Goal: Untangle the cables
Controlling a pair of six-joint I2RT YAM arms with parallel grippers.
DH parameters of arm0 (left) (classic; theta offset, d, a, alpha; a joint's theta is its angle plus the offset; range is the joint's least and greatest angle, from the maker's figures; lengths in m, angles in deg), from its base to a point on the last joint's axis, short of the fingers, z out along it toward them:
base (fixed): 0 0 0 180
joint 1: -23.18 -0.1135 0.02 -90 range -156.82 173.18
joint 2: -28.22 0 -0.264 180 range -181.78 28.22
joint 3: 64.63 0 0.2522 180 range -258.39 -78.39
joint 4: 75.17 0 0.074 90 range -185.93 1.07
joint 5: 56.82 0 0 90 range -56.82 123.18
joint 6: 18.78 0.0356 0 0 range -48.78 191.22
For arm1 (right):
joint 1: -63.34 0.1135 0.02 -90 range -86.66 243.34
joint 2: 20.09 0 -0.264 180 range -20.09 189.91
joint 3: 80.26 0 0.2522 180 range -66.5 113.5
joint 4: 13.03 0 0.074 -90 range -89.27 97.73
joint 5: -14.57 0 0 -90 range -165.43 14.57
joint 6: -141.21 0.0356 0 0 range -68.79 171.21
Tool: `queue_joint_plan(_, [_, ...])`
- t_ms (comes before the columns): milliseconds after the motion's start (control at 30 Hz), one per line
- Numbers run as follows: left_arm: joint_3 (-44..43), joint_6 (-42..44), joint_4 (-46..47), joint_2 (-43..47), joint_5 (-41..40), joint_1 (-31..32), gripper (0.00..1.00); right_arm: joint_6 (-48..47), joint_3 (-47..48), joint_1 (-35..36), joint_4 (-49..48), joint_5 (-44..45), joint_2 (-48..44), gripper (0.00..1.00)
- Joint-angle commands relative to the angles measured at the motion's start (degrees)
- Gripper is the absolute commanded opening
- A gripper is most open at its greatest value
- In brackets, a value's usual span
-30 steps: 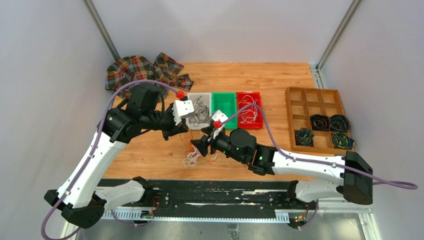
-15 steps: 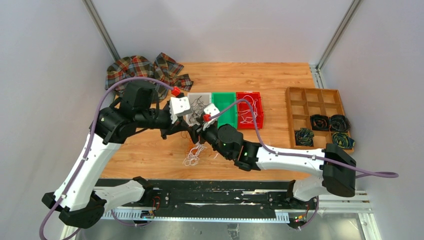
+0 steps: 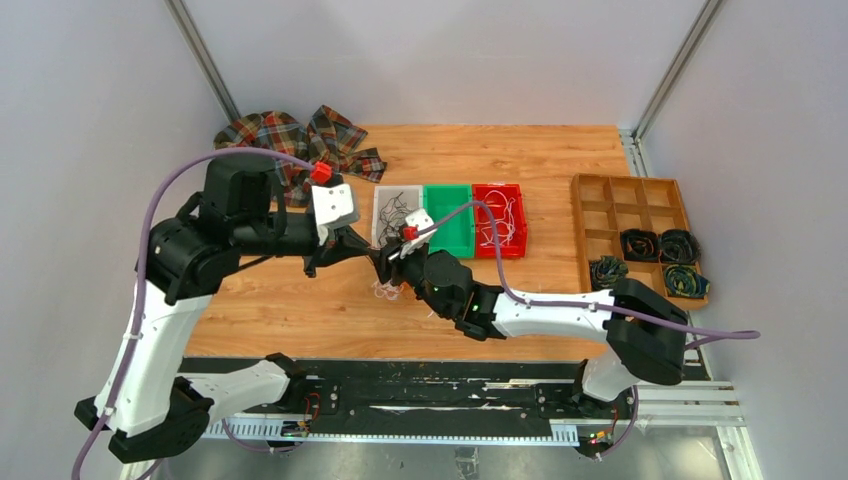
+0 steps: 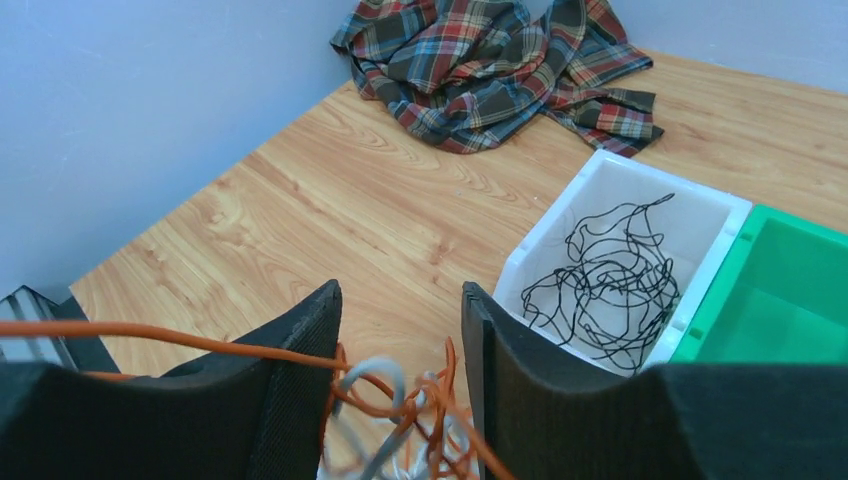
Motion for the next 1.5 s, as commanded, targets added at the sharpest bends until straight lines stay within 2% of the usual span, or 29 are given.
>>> queue_joint_plan(0, [-6.1, -1.0, 2.5, 1.2, 3.9, 0.3, 0.0, 3.4, -4.5, -1.7, 3.0, 2.1, 2.5, 0.46])
queue_joint_plan(233, [-12.8, -0.2, 2.5, 0.3, 1.1, 0.3, 0.0, 8.7, -8.7, -1.7, 2.5, 1.2, 3.3, 0.44])
queue_joint_plan(633, [-21.0, 2.9, 2.5, -2.4, -4.0, 0.3, 0.0, 12.1, -14.5, -1.7, 2.1, 1.0, 1.6, 0.46])
queue_joint_plan(800, [-16.2, 2.6, 2.6, -2.2, -2.7, 0.3, 0.0, 11.0, -13.5, -1.8, 7.4, 3.5, -5.5, 0.57])
queue_joint_plan(900, [-10.4, 1.7, 4.7, -2.0, -2.9, 0.3, 0.0, 9.4, -13.8, -2.0, 11.0, 7.1, -10.9, 0.62])
queue_joint_plan(1100, [2.1, 1.6, 12.6, -4.1, -4.3, 0.3, 0.0, 9.9, -15.7, -6.4, 20.6, 15.1, -22.2, 0.65])
queue_joint_plan(1300, [3.1, 2.4, 18.6, -13.4, -5.6, 0.3, 0.0, 16.9, -17.9, -13.3, 35.2, 23.1, -32.1, 0.63])
queue_joint_plan(1467, [1.1, 3.7, 23.2, -22.9, -5.8, 0.4, 0.0, 19.1, -21.8, -16.2, 39.0, 23.9, -40.3, 0.62])
